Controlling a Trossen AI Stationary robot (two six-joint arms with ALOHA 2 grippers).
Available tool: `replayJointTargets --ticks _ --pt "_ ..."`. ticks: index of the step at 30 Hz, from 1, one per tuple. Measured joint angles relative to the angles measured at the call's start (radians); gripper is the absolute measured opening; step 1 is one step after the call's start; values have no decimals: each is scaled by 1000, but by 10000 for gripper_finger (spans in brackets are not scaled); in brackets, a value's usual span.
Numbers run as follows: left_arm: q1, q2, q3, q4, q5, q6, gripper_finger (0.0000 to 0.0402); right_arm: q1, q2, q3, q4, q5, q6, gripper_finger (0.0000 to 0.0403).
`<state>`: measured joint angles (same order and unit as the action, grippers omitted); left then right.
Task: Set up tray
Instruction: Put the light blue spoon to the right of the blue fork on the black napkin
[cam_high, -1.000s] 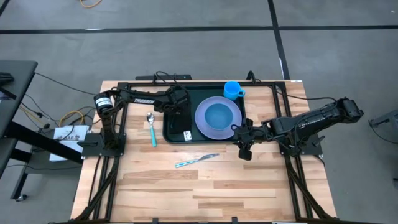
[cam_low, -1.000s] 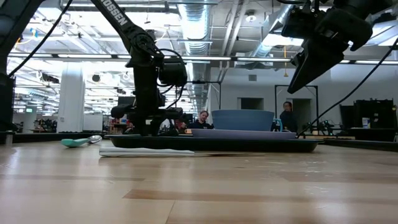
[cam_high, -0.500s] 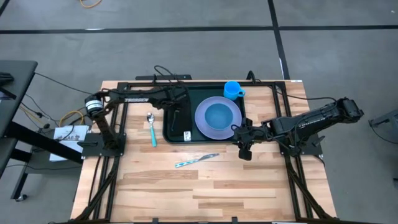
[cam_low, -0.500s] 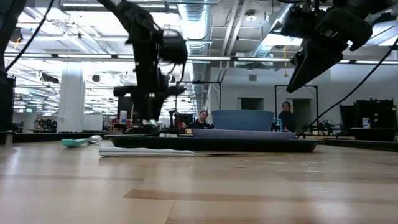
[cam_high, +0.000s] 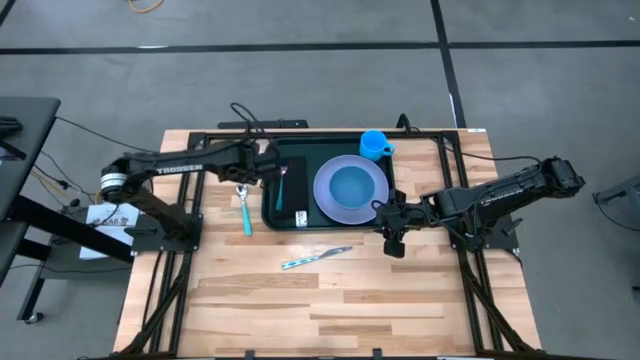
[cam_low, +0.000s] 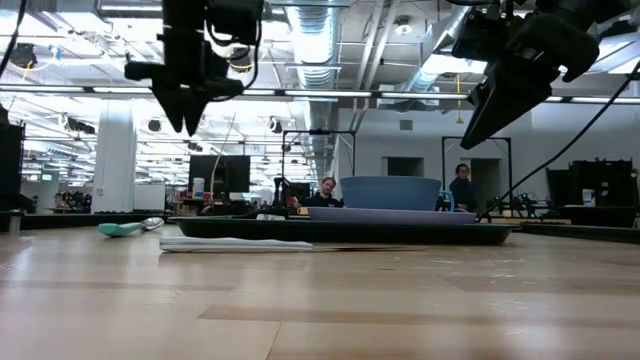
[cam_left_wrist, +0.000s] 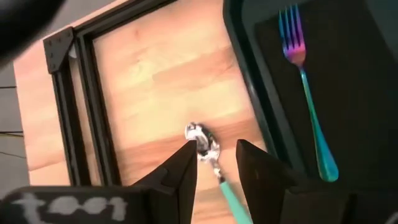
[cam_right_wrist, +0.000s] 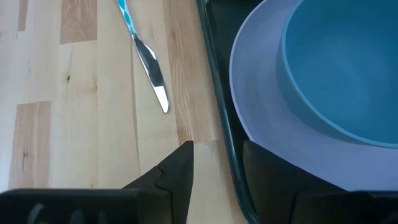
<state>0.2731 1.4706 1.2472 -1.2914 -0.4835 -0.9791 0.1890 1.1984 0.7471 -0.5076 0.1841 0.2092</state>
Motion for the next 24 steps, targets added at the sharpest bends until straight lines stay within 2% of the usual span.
replayJointTargets --ticks 5,14,18,21,24 --pt "-30 1 0 -37 33 22 103 0 0 0 13 -1 0 133" --pt "-21 6 0 -26 18 263 103 0 0 0 14 -1 0 133" --pt "-21 4 -15 24 135 319 103 0 0 0 15 -1 0 134" --pt "-21 4 -49 64 195 229 103 0 0 0 14 -1 0 134" --pt "-12 5 -94 73 200 2 103 0 0 0 15 -1 0 133"
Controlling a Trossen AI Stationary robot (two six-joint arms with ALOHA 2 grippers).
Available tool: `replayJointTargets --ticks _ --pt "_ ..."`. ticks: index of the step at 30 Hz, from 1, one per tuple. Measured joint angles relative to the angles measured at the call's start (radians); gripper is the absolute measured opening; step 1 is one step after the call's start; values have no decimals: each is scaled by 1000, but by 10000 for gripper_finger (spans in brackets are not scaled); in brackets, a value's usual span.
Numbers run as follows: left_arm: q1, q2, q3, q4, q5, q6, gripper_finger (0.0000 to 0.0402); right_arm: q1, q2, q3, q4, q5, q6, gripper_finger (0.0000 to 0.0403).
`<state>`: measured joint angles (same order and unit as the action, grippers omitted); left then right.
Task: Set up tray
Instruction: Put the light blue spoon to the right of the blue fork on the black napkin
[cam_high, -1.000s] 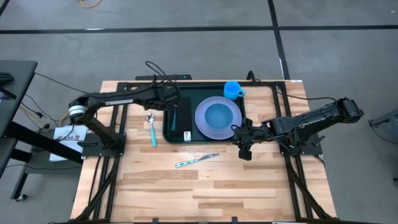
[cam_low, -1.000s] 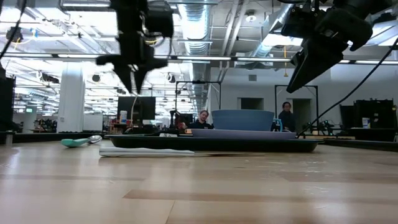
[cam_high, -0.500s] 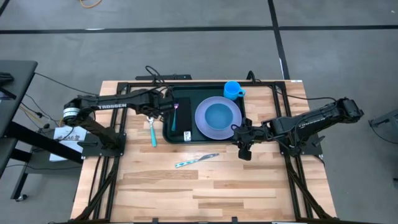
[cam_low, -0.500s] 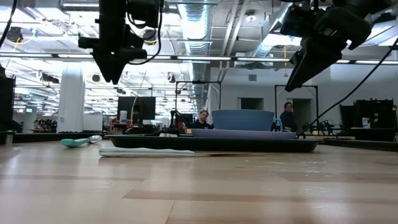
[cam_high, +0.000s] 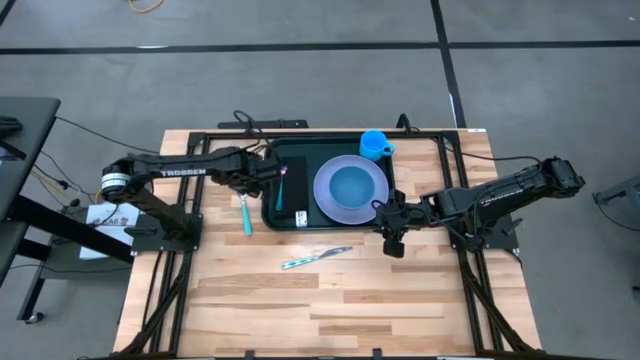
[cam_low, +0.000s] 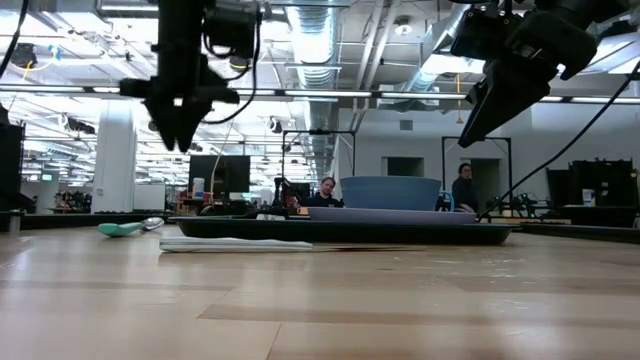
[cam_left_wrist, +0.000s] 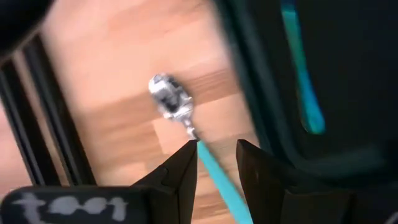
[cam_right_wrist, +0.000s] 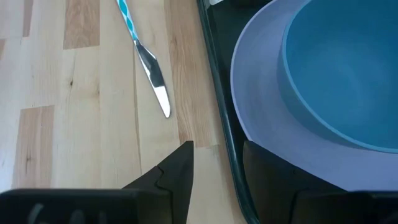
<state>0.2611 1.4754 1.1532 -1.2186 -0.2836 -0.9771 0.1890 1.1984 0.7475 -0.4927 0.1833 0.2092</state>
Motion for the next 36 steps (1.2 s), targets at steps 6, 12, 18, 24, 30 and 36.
replayJointTargets --ticks 6,12,18,24,30,36 --pt "2 0 -96 9 54 -159 103 0 0 0 1 0 0 134" --pt "6 0 -195 132 90 -230 103 0 0 0 4 1 0 133" --pt "21 0 -271 220 126 -239 103 0 0 0 7 1 -1 134" --pt "22 0 -331 285 140 -258 103 0 0 0 7 1 -2 133" --pt "35 0 -372 359 141 -214 103 0 0 0 8 1 -1 134" --pt "60 0 -374 342 117 -188 104 0 0 0 8 1 -1 134"
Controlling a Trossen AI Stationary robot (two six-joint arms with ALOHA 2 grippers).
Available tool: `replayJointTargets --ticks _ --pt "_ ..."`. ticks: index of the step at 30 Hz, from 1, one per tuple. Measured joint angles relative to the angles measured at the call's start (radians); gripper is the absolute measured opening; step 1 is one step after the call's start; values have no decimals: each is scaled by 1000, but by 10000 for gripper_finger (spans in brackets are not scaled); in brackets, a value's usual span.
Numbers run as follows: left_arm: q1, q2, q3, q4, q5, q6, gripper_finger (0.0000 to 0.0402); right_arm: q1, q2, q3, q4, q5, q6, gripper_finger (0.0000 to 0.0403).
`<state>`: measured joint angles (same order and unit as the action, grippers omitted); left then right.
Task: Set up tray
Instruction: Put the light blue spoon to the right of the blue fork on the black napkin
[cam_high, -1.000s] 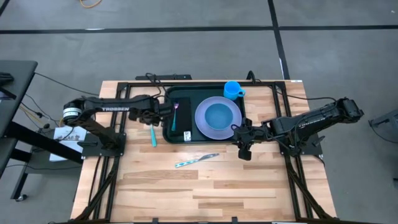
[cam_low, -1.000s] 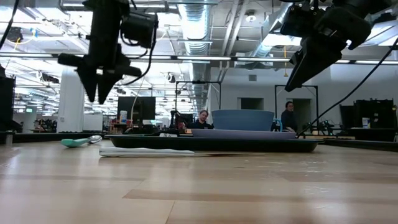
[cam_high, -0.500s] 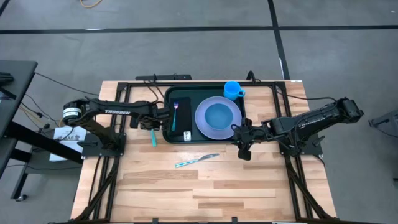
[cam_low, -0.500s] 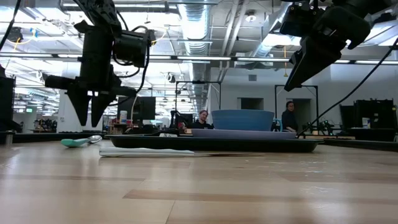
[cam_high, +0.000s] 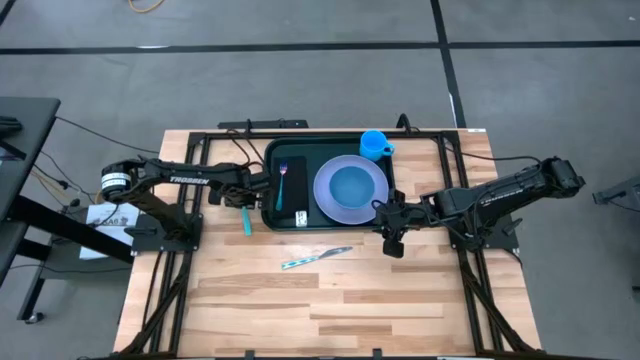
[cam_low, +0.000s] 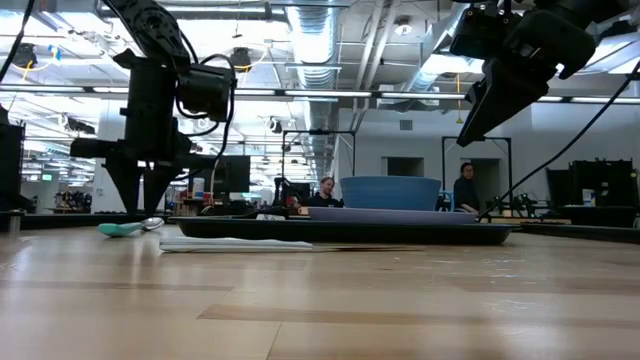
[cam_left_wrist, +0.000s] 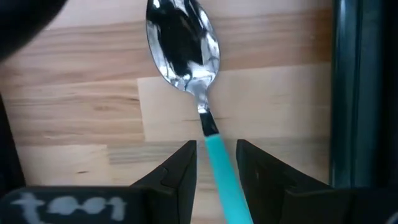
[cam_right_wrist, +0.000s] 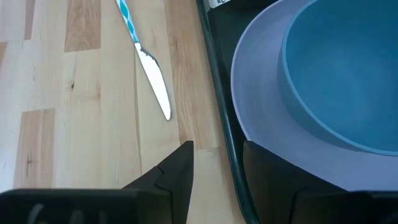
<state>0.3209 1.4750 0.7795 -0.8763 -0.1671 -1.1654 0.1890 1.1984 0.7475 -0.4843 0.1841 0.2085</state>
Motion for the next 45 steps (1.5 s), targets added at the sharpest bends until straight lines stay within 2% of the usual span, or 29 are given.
replayJointTargets --ticks 12,21,27,45 --pt "17 0 0 20 14 77 127 0 0 0 0 0 0 133" --pt "16 0 1 30 -19 106 128 0 0 0 3 0 1 134" --pt "16 0 1 30 -46 25 128 0 0 0 7 0 1 132" --pt "17 0 -18 46 -31 -36 128 0 0 0 7 0 1 134"
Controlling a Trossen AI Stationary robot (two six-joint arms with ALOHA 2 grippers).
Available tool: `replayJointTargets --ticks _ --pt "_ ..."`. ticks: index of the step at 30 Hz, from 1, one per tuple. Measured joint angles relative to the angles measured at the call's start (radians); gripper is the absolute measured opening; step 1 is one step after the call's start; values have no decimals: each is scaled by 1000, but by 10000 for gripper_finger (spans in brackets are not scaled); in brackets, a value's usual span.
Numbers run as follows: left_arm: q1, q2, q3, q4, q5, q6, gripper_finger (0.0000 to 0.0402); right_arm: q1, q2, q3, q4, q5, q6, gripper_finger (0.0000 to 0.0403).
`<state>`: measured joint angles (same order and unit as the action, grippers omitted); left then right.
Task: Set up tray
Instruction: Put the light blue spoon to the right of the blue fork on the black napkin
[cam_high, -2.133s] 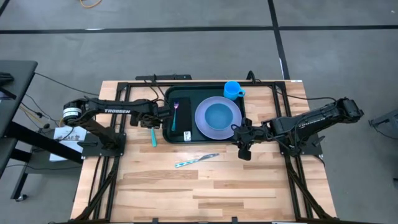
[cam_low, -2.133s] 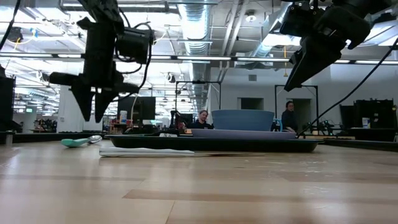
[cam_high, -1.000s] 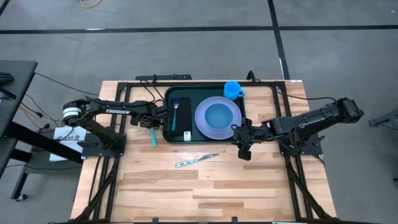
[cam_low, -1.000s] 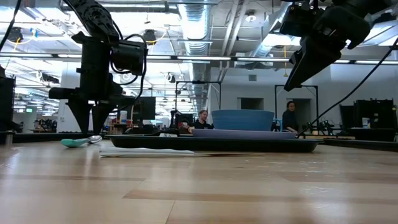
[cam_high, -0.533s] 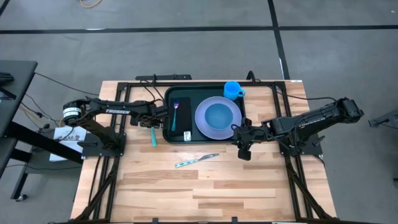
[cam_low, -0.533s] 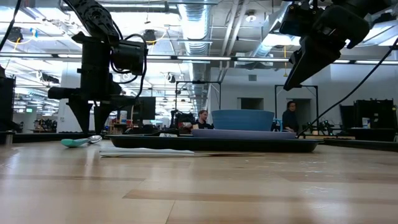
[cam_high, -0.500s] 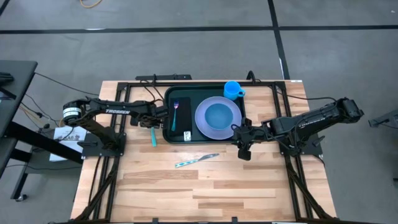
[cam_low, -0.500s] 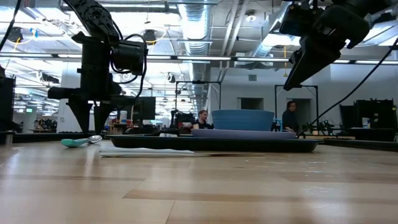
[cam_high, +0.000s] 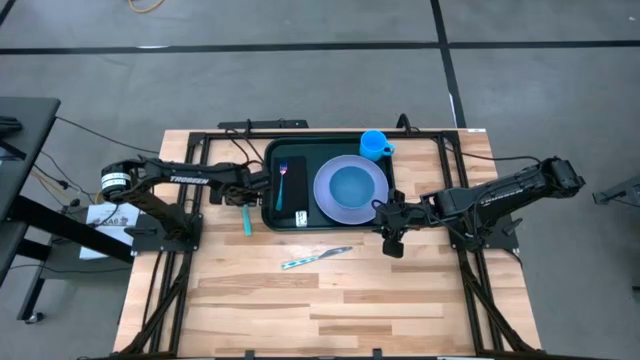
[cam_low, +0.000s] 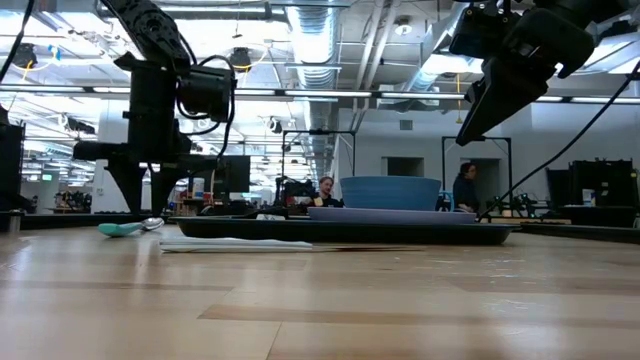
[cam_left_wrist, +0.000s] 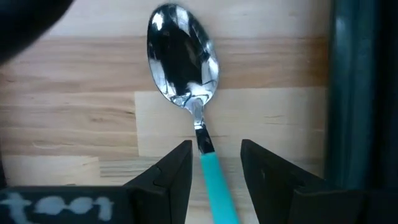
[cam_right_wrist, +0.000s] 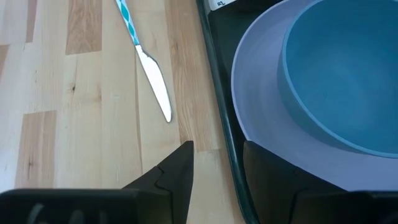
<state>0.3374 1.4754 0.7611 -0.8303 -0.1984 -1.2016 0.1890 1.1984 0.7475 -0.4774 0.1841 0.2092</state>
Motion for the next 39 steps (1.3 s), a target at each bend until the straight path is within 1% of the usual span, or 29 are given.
replayJointTargets --ticks 6,8,13,20,22,24,29,31,34,39 --pt "-1 -5 -117 140 19 -59 128 0 0 0 0 0 0 134" --pt "-1 -9 -140 164 19 -74 128 0 0 0 0 0 0 134" --pt "-2 -6 -141 175 -8 -39 128 0 0 0 0 0 0 134" --pt "-2 -2 -132 169 -12 -31 126 0 0 0 3 0 -1 134" --pt "-2 -2 -132 166 -12 -30 117 0 0 0 4 0 -1 134" --pt "-2 -2 -132 169 -11 -15 100 0 0 0 7 0 -6 134" --pt "-2 -2 -131 183 -9 5 36 0 0 0 10 0 -8 133" --pt "-2 -2 -131 184 -12 18 19 0 0 0 10 0 -8 133" --pt "-2 -2 -131 184 -14 21 20 0 0 0 11 0 -8 133" --pt "-1 -4 -133 186 -14 24 36 0 0 0 15 0 -9 134"
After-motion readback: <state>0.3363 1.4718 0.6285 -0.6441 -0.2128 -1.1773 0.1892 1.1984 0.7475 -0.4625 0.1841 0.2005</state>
